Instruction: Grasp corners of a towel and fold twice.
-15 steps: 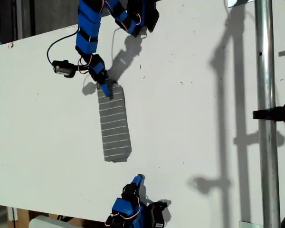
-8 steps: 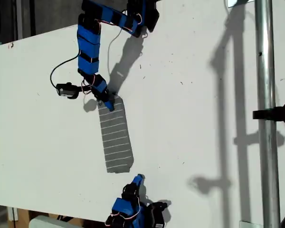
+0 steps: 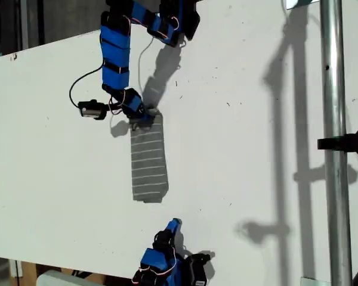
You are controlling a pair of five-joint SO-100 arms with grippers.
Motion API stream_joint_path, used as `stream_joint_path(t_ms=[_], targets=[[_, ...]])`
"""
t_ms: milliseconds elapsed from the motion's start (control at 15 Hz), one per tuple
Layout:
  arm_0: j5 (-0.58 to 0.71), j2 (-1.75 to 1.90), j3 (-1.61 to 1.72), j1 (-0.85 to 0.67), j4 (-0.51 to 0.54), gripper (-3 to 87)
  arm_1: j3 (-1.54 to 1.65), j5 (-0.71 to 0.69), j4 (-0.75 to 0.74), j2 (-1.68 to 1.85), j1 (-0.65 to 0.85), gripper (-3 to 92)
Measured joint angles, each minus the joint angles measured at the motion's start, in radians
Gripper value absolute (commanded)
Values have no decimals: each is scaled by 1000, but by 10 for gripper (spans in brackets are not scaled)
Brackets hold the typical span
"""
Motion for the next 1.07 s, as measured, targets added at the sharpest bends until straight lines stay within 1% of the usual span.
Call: stream_joint_path(t_ms=[133, 200, 333, 400, 533, 667, 867, 933, 1000, 1067], targets=[[0, 0, 0, 0, 0, -26, 17, 156, 310, 259, -61, -2], [0, 0, 0, 0, 0, -26, 3, 262, 529, 371, -112, -2], [0, 0, 0, 0, 0, -26, -100, 471, 922, 460, -224, -2], [0, 0, 0, 0, 0, -26, -164, 499, 976, 468, -270, -2], [0, 0, 0, 0, 0, -26, -230, 463, 879, 365, -261, -2], [0, 0, 0, 0, 0, -26, -287, 385, 672, 161, -259, -2], [0, 0, 0, 0, 0, -26, -336, 331, 351, -66, -239, -2], [0, 0, 0, 0, 0, -26, -394, 314, 295, -121, -241, 15], [0, 0, 0, 0, 0, -26, -426, 296, 255, -143, -241, 117], [0, 0, 0, 0, 0, -26, -443, 284, 204, -156, -241, 256]])
